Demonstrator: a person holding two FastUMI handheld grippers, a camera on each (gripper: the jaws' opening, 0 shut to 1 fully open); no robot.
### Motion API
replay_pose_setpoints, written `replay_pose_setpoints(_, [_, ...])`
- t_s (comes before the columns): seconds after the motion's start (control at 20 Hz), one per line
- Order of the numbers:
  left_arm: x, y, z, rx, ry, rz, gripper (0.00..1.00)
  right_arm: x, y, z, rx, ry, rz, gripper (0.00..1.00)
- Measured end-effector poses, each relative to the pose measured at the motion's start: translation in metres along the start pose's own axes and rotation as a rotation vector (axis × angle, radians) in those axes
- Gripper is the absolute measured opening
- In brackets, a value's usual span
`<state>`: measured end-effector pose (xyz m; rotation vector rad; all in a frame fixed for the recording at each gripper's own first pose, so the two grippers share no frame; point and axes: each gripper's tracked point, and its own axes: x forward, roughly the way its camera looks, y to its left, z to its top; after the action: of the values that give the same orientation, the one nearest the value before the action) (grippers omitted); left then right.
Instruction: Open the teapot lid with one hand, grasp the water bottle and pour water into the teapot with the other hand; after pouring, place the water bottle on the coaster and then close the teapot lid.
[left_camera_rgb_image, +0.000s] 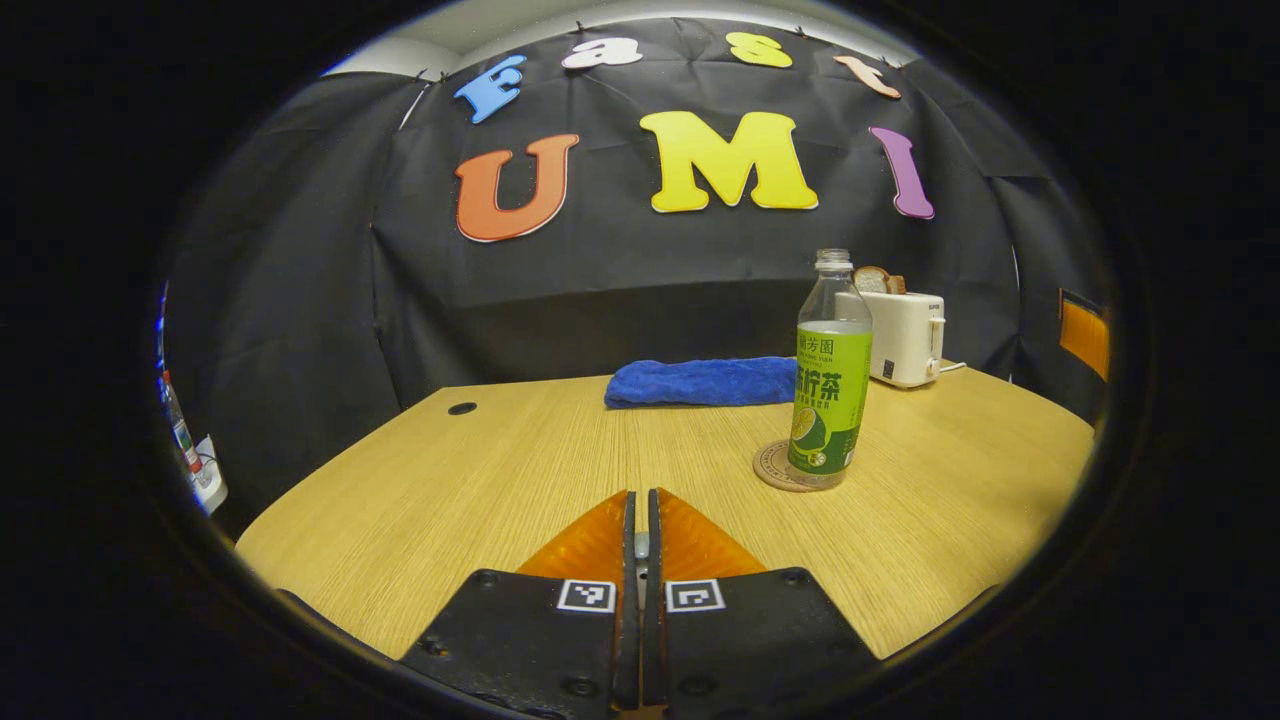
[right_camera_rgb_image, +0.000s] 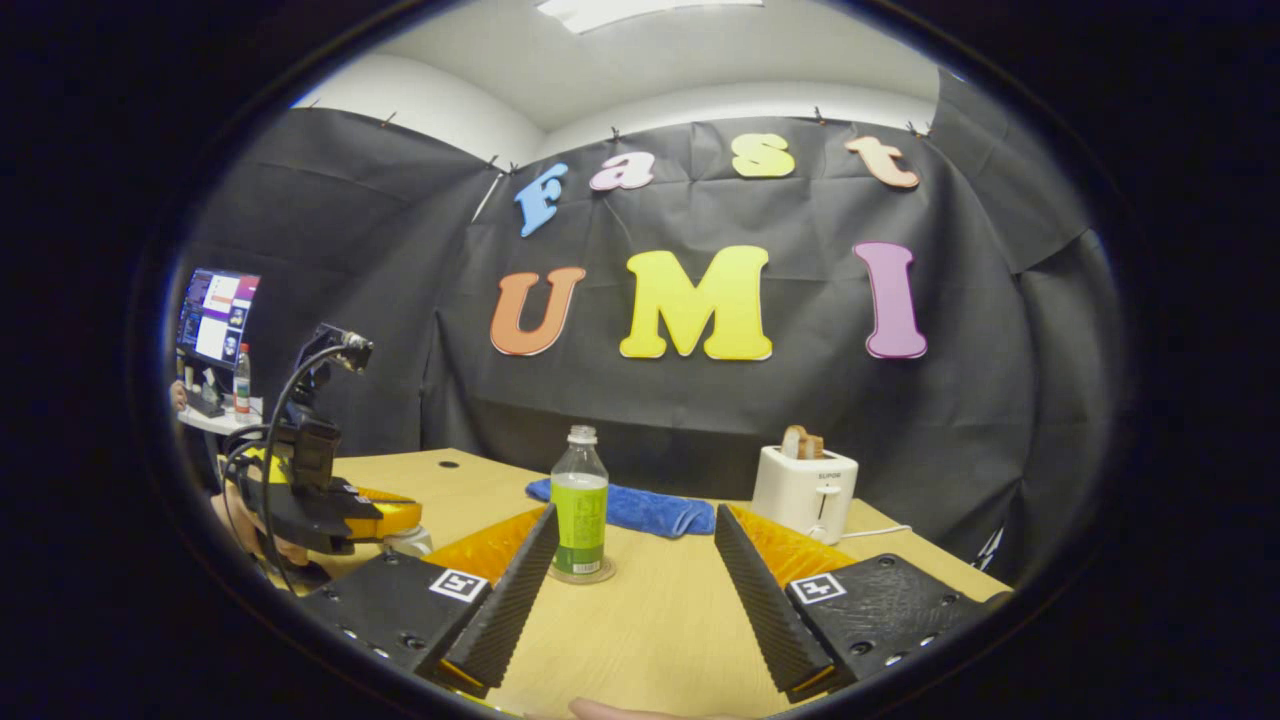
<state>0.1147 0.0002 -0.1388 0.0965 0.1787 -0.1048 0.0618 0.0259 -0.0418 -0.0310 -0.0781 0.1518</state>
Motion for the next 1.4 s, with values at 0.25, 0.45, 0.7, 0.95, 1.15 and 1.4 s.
replay_pose_setpoints(0.25, [-0.003,-0.002,0.001,0.014,-0.019,0.011,0.07,0.001,-0.002,-0.001,0.002,0.007,-0.008,0.96])
replay_pose_setpoints(0.45, [-0.009,-0.006,0.017,0.015,-0.063,0.013,0.26,0.001,-0.007,0.0,0.012,0.003,-0.016,0.94])
replay_pose_setpoints(0.7, [-0.029,-0.008,0.052,-0.003,-0.11,0.015,0.4,-0.001,-0.012,0.004,0.01,0.0,-0.03,0.94])
replay_pose_setpoints(0.95, [-0.066,-0.015,0.093,-0.074,-0.141,-0.011,0.5,-0.015,-0.025,0.023,0.024,-0.02,-0.055,0.94])
replay_pose_setpoints(1.15, [-0.1,-0.022,0.111,-0.112,-0.139,-0.041,0.69,-0.034,-0.04,0.044,0.069,-0.017,-0.118,0.93])
replay_pose_setpoints(1.4, [-0.138,-0.014,0.114,-0.132,-0.159,-0.016,0.93,-0.062,-0.047,0.06,0.078,0.023,-0.176,0.94])
